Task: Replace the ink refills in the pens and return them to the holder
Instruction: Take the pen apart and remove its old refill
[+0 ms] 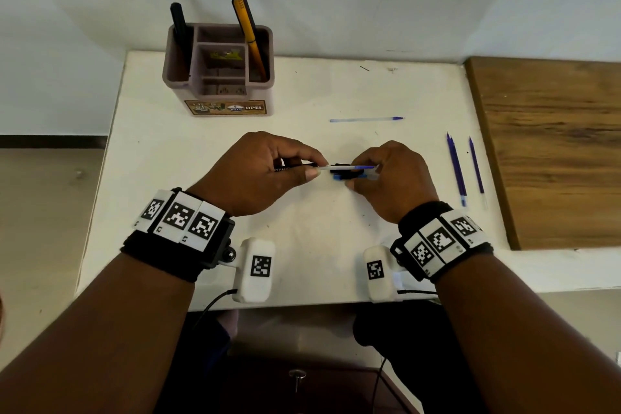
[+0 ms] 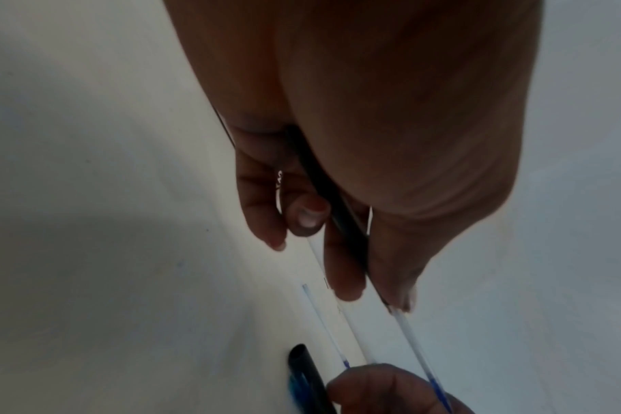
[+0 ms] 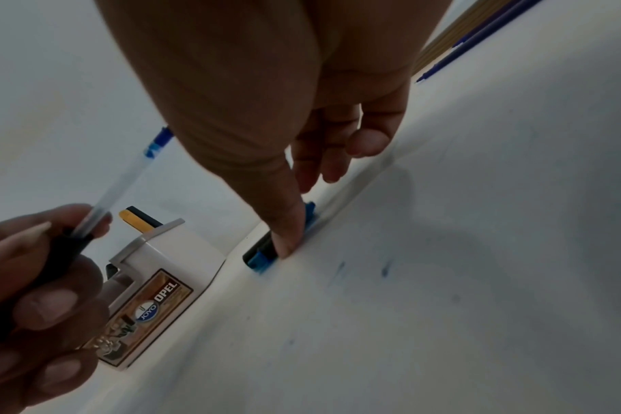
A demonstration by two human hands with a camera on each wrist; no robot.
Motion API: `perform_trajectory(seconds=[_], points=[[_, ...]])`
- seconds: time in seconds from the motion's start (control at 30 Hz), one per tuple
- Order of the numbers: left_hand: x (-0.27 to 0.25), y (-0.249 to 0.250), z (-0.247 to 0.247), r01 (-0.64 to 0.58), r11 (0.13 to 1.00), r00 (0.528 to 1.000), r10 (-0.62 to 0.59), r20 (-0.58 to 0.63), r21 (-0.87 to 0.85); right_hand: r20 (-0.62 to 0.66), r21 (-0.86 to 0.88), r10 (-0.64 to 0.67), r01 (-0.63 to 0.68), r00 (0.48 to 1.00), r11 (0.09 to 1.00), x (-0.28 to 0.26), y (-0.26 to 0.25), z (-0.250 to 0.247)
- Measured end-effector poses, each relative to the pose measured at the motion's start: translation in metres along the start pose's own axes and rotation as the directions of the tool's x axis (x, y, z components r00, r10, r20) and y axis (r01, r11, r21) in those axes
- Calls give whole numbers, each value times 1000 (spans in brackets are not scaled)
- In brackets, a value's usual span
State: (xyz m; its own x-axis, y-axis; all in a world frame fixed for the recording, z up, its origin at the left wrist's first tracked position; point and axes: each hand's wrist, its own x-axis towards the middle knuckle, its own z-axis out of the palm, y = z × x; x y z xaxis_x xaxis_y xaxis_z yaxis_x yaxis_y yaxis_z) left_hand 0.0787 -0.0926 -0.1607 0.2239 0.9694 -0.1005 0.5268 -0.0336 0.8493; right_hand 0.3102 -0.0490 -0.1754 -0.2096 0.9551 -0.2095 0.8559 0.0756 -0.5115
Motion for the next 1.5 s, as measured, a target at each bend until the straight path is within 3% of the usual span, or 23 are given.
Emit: perform_trajectory(seconds=[0.2, 0.3, 0.4, 0.53, 0.7, 0.8, 1.3, 1.4, 1.5], points=[[1, 3, 12, -7, 1000, 1000, 7, -16, -7, -37, -17, -35, 34, 999, 999, -1, 0, -8], [1, 6, 15, -3, 1000, 995, 1, -95, -20, -32, 149, -22, 27, 999, 989, -4, -3, -20], [2, 8, 17, 34, 999, 986, -35, -164, -8, 13, 386, -31, 23, 999, 922, -9, -10, -31], [6, 11, 20, 122, 992, 978, -119, -169, 10, -36, 384, -33, 45, 999, 922, -9, -4, -42], [10, 8, 30, 183, 976, 973, -163, -164, 119, -161, 577, 185, -60, 969, 815, 4, 25, -70], [14, 10, 42, 152, 966, 977, -114, -182, 209, -184, 672, 300, -103, 936, 733, 7, 30, -74], [20, 13, 65, 123, 882, 980, -35, -197, 454, -152, 679, 242, -77, 958, 730, 8, 21, -61], [20, 14, 53, 119, 921, 968, -25, -249, 372, -163, 683, 246, -71, 956, 727, 8, 23, -61], [23, 11, 29, 121, 978, 920, -46, -389, 170, -173, 682, 282, -92, 944, 726, 11, 31, -62]])
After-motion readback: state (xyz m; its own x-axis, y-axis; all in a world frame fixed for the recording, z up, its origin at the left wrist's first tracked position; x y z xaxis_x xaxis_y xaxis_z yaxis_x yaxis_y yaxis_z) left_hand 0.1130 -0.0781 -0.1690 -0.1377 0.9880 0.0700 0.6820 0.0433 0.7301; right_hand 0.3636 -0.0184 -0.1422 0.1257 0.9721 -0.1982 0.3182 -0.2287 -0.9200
